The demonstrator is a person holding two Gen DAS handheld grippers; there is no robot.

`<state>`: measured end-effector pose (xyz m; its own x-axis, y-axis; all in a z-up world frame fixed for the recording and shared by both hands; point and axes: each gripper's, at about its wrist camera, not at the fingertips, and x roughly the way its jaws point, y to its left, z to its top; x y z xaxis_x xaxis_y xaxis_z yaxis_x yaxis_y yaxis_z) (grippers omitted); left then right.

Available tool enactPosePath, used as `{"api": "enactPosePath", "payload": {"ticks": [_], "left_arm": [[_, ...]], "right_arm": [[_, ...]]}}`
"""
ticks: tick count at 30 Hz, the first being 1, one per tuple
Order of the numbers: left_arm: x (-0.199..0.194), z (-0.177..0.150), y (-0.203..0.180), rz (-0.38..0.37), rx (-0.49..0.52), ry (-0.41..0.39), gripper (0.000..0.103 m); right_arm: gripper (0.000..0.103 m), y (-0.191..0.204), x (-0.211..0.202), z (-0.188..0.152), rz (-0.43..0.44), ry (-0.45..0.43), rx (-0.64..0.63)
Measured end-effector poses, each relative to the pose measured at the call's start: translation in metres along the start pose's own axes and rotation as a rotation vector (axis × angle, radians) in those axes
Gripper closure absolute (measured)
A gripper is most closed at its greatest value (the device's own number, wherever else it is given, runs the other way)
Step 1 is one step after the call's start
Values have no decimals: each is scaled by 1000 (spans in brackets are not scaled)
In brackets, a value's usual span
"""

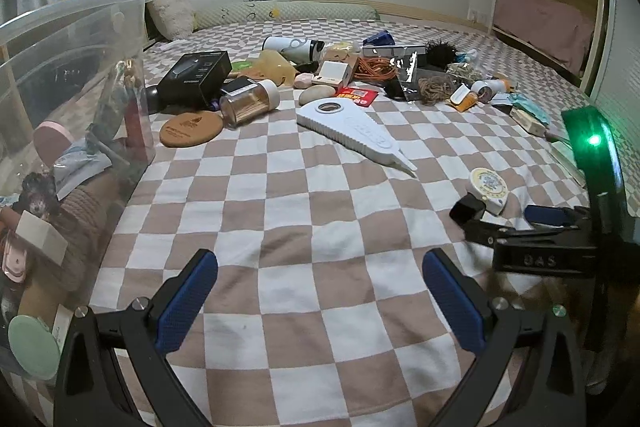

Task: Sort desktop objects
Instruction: 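Withdraw both grippers from the bin toward the item pile, then grasp the round white-and-yellow tape measure with the right gripper, then grasp the small black square clip with the left gripper while the right holds the tape measure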

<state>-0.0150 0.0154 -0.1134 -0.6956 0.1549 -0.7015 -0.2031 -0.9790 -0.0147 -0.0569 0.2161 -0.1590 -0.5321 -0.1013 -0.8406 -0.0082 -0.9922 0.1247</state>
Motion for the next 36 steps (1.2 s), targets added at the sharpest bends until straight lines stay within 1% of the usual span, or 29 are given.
{"api": "enactPosePath", "payload": {"ticks": [1, 4, 6, 10, 11, 12, 14, 15, 18, 21, 24, 26, 27, 30, 32, 35, 36], "left_arm": [[0, 0, 1, -3, -2, 2, 0], [1, 0, -1, -5, 1, 0, 0], [1, 0, -3, -13, 7, -7, 0], [4, 1, -12, -35, 26, -11, 0], [4, 1, -16, -38, 34, -12, 0], [5, 1, -20, -42, 47, -17, 0], [4, 0, -26, -40, 68, -29, 0], [3, -1, -29, -38, 79, -35, 0], [2, -3, -35, -36, 107, -45, 0], [5, -4, -40, -43, 115, -38, 0], [9, -3, -43, -51, 115, -31, 0], [11, -3, -47, -60, 114, -28, 0], [12, -3, -49, -66, 118, -26, 0], [14, -4, -57, -96, 134, -29, 0], [16, -3, -64, -123, 151, -32, 0], [23, -1, -79, -145, 193, -40, 1], [27, -1, -83, -144, 204, -35, 9]], "right_arm": [[0, 1, -3, 1, 30, 3, -4], [0, -10, -10, 4, 45, 7, 33], [0, -30, -19, 8, 71, -11, 105], [1, -69, -24, 23, 152, -34, 240], [12, -73, -22, 26, 166, -31, 247], [26, -74, -18, 30, 168, -23, 242], [37, -73, -6, 38, 167, 1, 222], [41, -70, -2, 39, 171, 10, 207], [41, -57, 11, 40, 182, 29, 156], [41, -46, 17, 38, 173, 28, 103], [42, -35, 20, 33, 124, 14, 17], [49, -31, 20, 29, 82, -2, -19], [49, -31, 19, 27, 62, -13, -27], [49, -38, 16, 25, 79, -28, 2], [49, -45, 12, 24, 72, -27, 14], [49, -60, 5, 22, 27, -25, 35], [49, -67, 4, 21, 5, -21, 43]]}}
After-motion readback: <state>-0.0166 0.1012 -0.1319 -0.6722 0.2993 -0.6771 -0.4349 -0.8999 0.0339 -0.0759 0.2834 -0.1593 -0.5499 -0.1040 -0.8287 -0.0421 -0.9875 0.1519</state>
